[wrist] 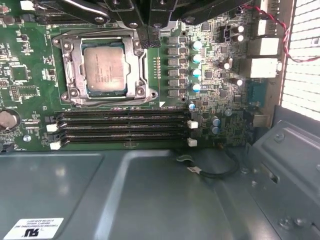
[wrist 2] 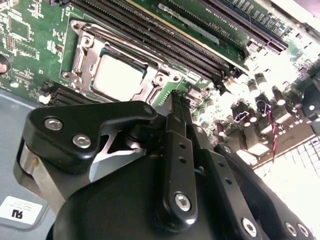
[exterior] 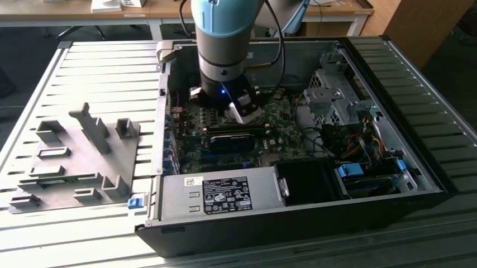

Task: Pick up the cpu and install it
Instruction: 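Install the second cpu locking lever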

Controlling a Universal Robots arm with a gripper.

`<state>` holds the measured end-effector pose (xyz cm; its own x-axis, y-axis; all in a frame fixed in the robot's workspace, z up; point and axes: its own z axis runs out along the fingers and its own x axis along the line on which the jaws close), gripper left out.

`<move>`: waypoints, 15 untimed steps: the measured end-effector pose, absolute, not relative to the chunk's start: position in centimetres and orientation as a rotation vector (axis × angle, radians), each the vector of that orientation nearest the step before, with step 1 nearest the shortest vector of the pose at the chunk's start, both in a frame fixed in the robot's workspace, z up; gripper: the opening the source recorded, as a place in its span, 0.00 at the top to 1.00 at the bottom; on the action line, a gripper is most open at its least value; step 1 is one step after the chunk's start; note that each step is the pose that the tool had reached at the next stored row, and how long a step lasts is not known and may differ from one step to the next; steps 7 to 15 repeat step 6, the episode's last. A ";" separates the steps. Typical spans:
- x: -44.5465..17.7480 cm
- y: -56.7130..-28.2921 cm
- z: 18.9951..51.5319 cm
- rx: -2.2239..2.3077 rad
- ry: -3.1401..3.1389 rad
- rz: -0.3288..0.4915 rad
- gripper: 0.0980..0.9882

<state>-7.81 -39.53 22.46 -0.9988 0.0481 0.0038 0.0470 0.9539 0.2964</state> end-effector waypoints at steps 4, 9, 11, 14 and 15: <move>-7.8 -39.5 23.0 0.075 3.102 0.470 0.99; -7.8 -39.5 23.0 0.075 3.102 0.471 0.99; -7.8 -39.5 23.0 0.075 3.102 0.471 0.99; -7.8 -39.5 23.0 0.075 3.102 0.471 0.99; -7.8 -39.5 23.0 0.075 3.102 0.471 0.99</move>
